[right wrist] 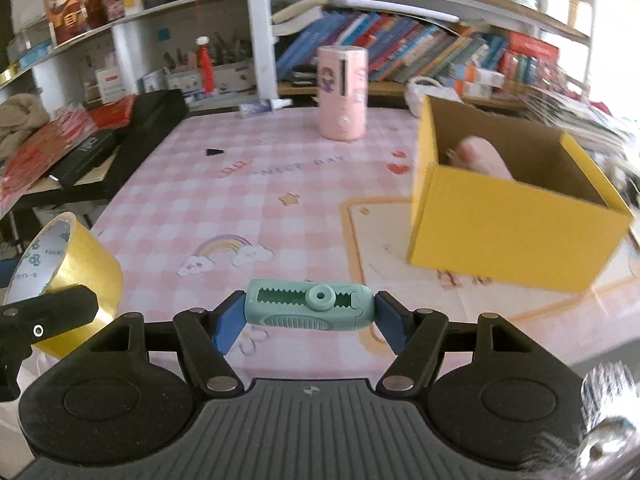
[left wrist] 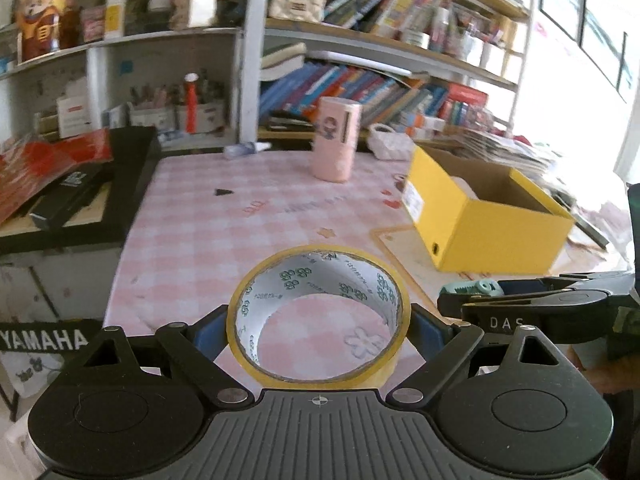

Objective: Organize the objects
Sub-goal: 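Carry the tape roll and mint-green object over the yellow box with both tools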

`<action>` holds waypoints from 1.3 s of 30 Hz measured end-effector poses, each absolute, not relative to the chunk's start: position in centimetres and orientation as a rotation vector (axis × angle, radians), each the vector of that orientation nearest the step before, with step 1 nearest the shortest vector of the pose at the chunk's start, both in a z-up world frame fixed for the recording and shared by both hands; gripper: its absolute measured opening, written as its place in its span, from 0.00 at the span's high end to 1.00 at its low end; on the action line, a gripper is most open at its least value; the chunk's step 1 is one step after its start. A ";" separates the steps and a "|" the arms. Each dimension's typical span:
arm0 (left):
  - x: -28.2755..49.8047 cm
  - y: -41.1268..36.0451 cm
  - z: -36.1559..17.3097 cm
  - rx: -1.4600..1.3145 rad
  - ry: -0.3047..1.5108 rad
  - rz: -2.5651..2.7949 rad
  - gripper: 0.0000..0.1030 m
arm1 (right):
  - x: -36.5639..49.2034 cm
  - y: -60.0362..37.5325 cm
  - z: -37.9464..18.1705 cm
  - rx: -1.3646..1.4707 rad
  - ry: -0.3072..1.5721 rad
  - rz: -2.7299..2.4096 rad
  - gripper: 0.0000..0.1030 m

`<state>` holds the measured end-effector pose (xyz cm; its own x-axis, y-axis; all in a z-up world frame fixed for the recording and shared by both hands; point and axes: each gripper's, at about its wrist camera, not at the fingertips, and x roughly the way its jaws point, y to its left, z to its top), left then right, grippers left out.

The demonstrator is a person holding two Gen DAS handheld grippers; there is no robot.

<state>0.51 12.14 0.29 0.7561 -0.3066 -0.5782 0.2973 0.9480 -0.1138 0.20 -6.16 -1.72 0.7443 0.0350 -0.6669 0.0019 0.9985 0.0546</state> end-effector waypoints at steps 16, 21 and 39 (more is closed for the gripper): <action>0.0 5.3 0.3 0.081 0.622 -0.573 0.11 | -5.9 -12.4 -2.2 0.163 0.729 -0.220 0.35; 0.2 3.2 0.2 0.106 0.614 -0.642 0.11 | -7.5 -14.6 -2.2 0.197 0.725 -0.296 0.35; 3.1 -3.1 1.7 0.131 0.533 -0.734 0.11 | -6.1 -21.1 -1.4 0.224 0.708 -0.390 0.36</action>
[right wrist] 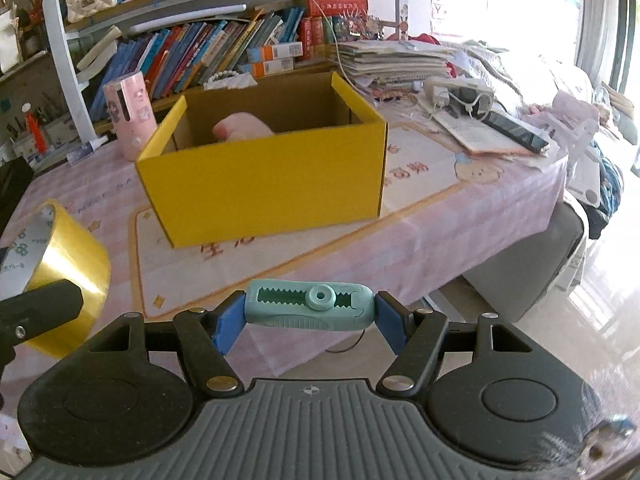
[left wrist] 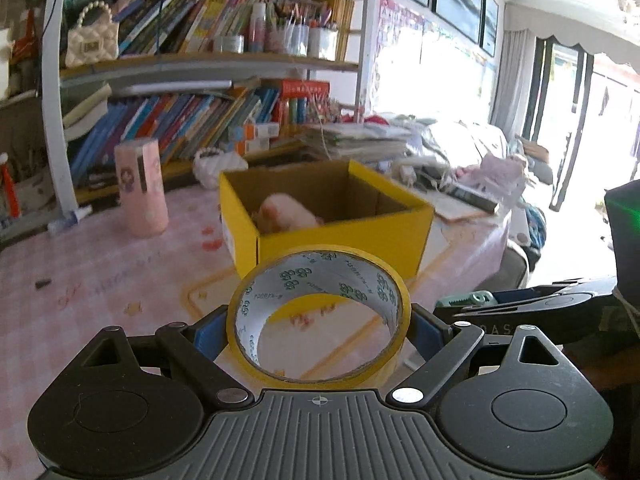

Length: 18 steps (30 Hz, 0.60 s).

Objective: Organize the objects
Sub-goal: 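Carry the tape roll and mint-green object over the yellow box with both tools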

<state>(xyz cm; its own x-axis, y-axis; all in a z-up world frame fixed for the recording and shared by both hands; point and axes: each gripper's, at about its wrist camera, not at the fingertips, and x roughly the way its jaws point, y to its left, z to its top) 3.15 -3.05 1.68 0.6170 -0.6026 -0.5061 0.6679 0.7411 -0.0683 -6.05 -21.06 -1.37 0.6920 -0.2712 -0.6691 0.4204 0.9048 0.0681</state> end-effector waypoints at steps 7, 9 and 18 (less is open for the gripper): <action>5.7 -5.9 3.8 0.120 0.455 -0.717 0.11 | -3.0 -23.9 1.0 0.177 0.628 -0.362 0.35; 6.6 -6.9 4.4 0.117 0.435 -0.710 0.11 | -1.9 -24.8 1.9 0.159 0.599 -0.347 0.36; 10.6 -11.2 4.6 0.122 0.418 -0.663 0.11 | 3.6 -28.4 3.8 0.077 0.522 -0.264 0.35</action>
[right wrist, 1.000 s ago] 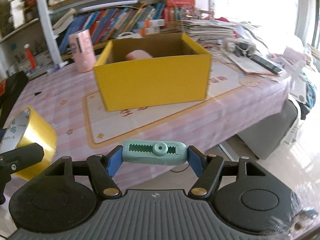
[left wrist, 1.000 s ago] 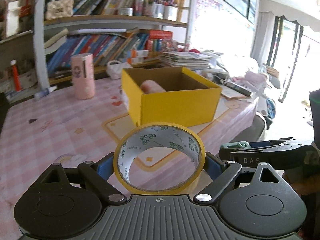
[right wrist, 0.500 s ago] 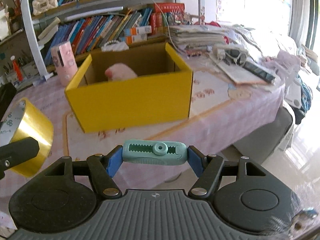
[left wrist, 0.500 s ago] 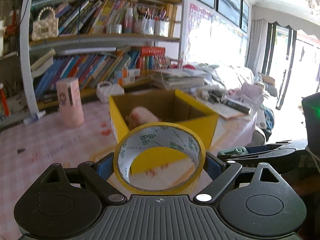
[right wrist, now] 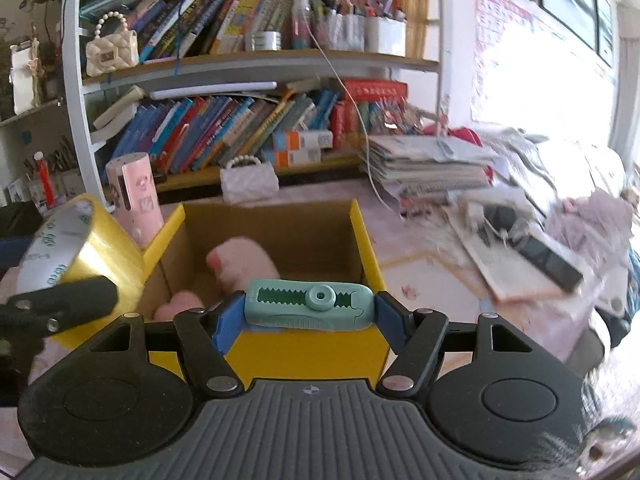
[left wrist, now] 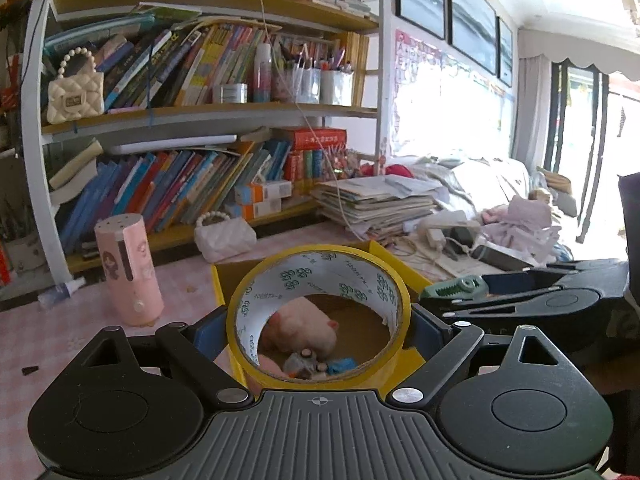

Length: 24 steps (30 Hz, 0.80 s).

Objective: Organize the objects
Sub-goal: 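Carry the tape roll and mint-green object over the yellow box with both tools, then lower the tape roll into the box with the left tool while the right tool releases the mint-green object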

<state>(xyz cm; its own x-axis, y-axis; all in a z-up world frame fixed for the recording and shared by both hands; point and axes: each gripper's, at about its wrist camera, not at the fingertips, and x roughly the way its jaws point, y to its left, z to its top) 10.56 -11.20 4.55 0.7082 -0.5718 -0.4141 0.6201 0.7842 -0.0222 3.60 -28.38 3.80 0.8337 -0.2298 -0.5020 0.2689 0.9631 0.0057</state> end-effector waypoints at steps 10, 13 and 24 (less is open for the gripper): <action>14.4 -14.4 2.9 0.133 0.489 -0.585 0.11 | 9.3 -31.3 1.7 -0.004 0.599 -0.138 0.35; 15.8 -15.0 3.0 0.125 0.491 -0.561 0.11 | 10.8 -31.9 0.9 -0.022 0.627 -0.102 0.35; 20.3 -17.7 1.1 0.129 0.622 -0.535 0.11 | 15.0 -32.3 -1.5 -0.072 0.747 0.034 0.35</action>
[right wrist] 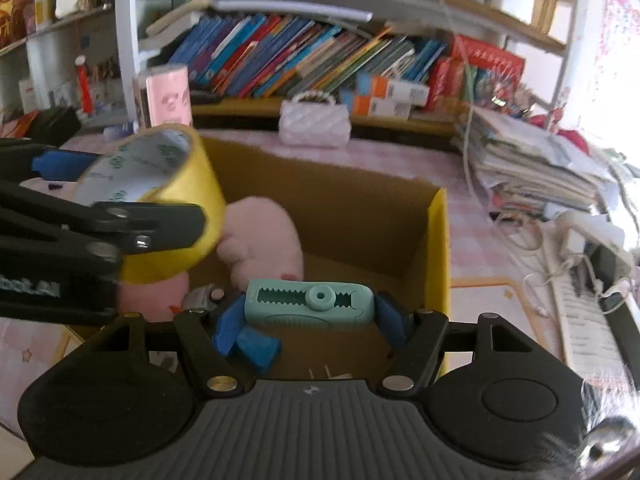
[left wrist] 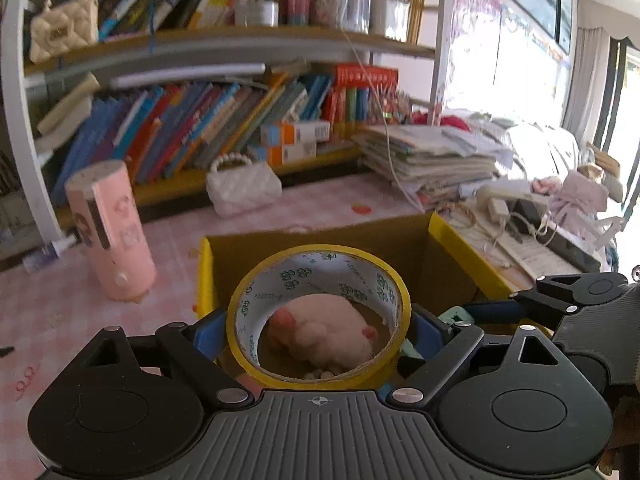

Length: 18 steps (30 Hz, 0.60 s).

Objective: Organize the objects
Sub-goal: 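Lower the tape roll into the box with the left tool while the right tool releases the mint-green object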

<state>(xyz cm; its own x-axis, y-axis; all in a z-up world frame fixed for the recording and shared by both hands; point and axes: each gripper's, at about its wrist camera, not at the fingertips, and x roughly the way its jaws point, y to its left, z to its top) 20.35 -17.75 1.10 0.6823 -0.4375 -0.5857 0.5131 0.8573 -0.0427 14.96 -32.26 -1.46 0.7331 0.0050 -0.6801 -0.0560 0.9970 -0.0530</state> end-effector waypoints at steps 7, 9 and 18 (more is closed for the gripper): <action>21.7 -19.0 -0.4 0.138 0.691 -0.539 0.11 | 15.7 -32.1 -2.4 -0.116 0.793 0.073 0.35; 21.9 -19.3 -0.9 0.145 0.710 -0.540 0.11 | 15.8 -32.1 -2.5 -0.127 0.798 0.077 0.35; 22.7 -19.2 -1.8 0.132 0.755 -0.519 0.10 | 16.3 -32.1 -2.7 -0.156 0.803 0.086 0.35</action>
